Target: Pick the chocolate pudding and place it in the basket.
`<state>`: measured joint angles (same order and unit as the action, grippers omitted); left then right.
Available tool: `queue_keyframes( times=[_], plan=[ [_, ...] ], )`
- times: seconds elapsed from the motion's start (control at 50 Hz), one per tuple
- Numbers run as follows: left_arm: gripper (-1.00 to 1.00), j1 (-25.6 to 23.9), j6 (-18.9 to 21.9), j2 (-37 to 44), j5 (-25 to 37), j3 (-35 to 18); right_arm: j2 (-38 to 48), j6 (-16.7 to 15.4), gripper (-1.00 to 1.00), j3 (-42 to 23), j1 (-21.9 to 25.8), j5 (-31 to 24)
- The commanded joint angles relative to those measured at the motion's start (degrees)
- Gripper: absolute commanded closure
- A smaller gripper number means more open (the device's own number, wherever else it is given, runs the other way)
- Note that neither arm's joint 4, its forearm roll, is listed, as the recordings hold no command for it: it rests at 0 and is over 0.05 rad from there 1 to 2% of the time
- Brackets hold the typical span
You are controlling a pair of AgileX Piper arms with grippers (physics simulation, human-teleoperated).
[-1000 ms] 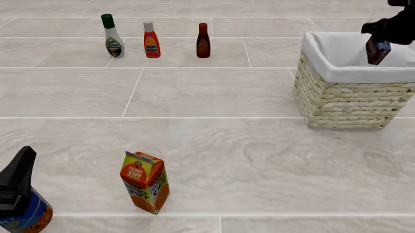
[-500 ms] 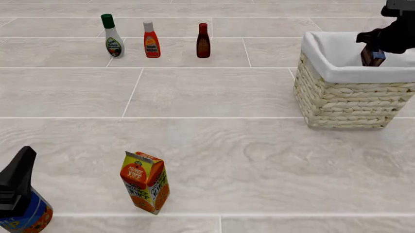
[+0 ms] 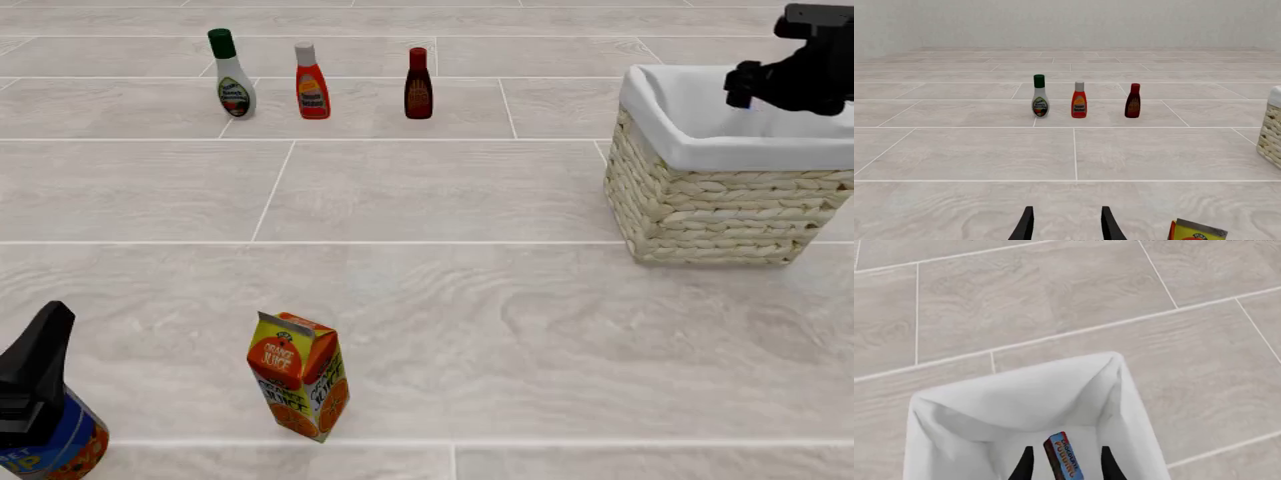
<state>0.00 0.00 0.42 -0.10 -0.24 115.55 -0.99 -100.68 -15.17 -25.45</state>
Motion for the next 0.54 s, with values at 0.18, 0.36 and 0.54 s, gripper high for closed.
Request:
queue_keyframes(
  times=[0.18,0.36,0.54],
  plan=[
    [-1.00,0.00,0.00,0.00,0.00,0.00,0.05,1.42,-1.00,-1.71,1.11,-1.10],
    [-1.00,0.00,0.00,0.00,0.00,0.00,-1.49,2.39,-1.00,-3.07,1.86,-2.33],
    [-1.00,0.00,0.00,0.00,0.00,0.00,-4.24,3.21,-1.00,-3.64,2.52,-2.87]
  ],
)
